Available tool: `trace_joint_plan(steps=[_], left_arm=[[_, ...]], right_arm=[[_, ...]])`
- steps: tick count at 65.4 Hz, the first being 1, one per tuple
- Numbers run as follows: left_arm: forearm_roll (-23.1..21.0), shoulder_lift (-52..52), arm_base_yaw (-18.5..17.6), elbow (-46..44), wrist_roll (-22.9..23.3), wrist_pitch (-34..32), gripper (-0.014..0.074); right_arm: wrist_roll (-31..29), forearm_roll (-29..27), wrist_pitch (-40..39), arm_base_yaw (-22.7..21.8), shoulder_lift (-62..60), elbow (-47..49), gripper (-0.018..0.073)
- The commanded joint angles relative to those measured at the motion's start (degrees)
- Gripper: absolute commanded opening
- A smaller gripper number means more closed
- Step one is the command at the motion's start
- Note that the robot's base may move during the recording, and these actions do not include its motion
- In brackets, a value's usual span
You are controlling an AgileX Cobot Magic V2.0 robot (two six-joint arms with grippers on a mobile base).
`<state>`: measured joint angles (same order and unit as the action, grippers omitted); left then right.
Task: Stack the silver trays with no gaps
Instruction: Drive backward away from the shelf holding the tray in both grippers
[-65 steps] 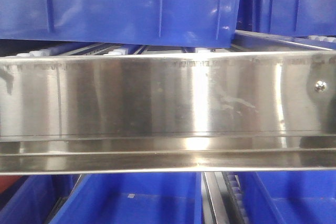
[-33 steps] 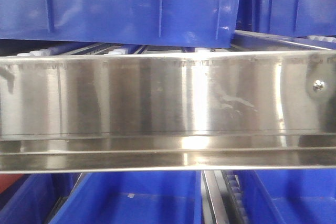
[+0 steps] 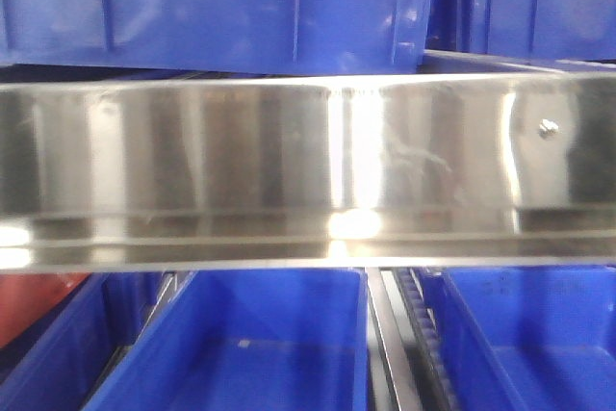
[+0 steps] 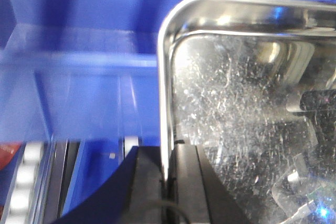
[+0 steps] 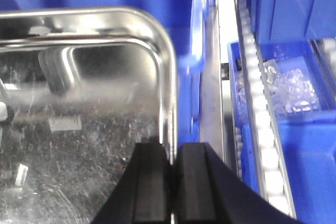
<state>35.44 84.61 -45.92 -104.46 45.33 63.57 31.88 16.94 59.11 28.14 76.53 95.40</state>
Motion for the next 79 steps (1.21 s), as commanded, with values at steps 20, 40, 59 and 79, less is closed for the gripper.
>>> trace_joint_plan(steps=[20, 40, 59, 79], left_arm=[[2.53, -0.48, -0.05, -0.66, 0.01, -0.20, -0.0016], [2.53, -0.48, -0.05, -0.66, 0.01, -0.20, -0.0016], [2.95, -0.48, 0.05, -0.66, 0.01, -0.18, -0.0016], [3.86, -0.48, 0.05, -0.66, 0.01, -0.30, -0.0016]], right_arm=[[-0.58, 2.90, -1.10, -0.63, -0.54, 0.44, -0.0015], [-0.58, 2.90, -1.10, -0.63, -0.54, 0.44, -0.0015], [-0.58, 2.90, -1.10, -0.63, -0.54, 0.44, -0.0015], [-0.58, 2.90, -1.10, -0.63, -0.54, 0.44, -0.0015]])
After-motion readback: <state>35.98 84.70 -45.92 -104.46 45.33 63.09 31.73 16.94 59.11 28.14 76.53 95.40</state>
